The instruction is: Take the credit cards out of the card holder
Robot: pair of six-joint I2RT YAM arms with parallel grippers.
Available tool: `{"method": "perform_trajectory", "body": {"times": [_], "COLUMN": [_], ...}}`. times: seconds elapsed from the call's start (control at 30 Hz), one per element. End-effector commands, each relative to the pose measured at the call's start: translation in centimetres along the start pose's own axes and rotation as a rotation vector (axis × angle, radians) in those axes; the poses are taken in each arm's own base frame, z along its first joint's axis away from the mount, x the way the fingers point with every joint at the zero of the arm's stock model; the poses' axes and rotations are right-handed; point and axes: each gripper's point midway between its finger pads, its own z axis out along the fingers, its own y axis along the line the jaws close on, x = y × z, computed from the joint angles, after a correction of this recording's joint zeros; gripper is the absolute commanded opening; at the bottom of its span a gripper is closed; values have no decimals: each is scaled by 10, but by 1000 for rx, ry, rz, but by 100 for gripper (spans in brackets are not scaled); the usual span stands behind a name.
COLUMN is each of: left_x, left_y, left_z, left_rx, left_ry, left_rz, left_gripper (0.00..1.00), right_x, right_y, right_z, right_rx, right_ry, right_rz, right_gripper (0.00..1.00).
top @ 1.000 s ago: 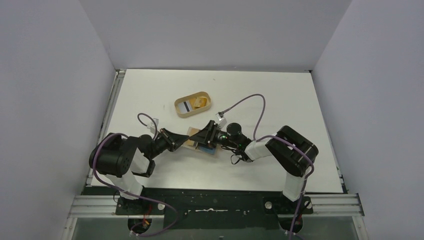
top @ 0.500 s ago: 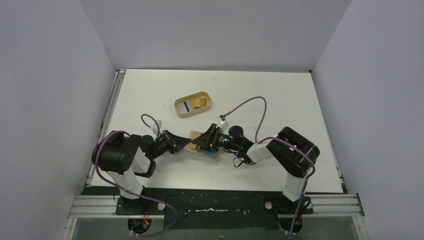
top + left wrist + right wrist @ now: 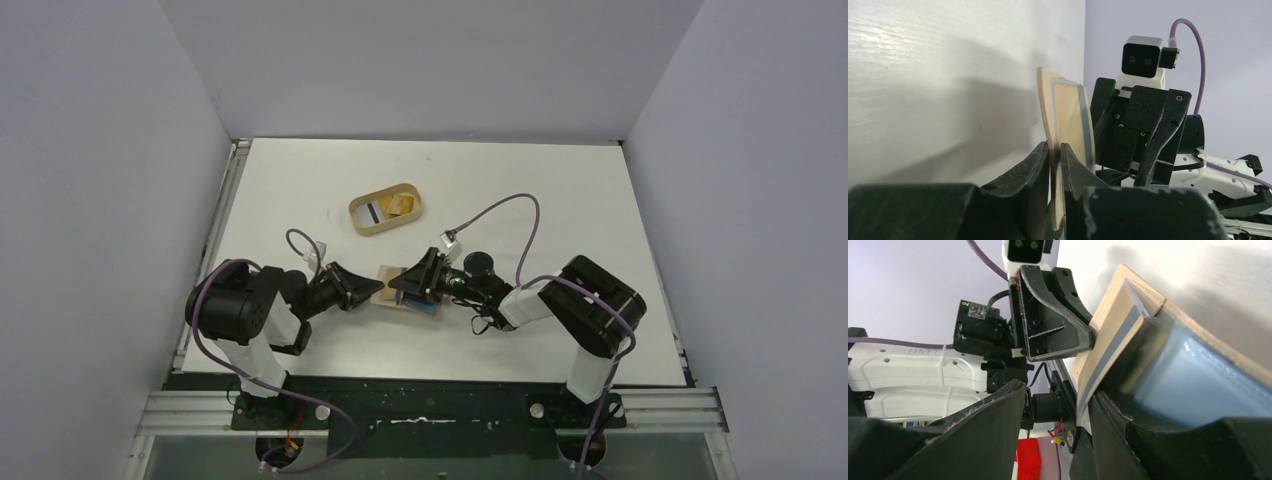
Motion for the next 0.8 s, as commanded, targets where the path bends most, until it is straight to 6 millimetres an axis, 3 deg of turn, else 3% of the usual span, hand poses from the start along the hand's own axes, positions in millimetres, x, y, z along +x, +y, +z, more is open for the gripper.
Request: {"method": "perform_trajectory", "body": {"times": [0.0, 0.07, 0.23, 0.33, 0.47, 0.77], "left_x": [2, 2, 2, 3, 3, 3], "left_y": [9, 9, 6, 6, 9, 9], "left_z": [-4, -4, -4, -4, -5, -5], "left_rx": [-21, -20, -14, -14, -19, -19], "left_ry": [9, 9, 11, 13, 14, 15], "left_rz": [14, 12, 10, 13, 13, 22], "left_gripper": [16, 22, 25, 18, 0, 0], "right_x": [-29, -28, -27, -24, -18, -2], "right_y": [68, 66, 62, 57, 44, 8], "right_z": [-12, -12, -8, -4, -5, -13], "right_rx": [-218, -214, -217, -215, -187, -76], "right_ry": [-100, -97, -93, -83, -70, -35], "right_rz": [-117, -116, -105, -96, -90, -99], "right_gripper": [49, 49, 49, 49, 49, 48]}}
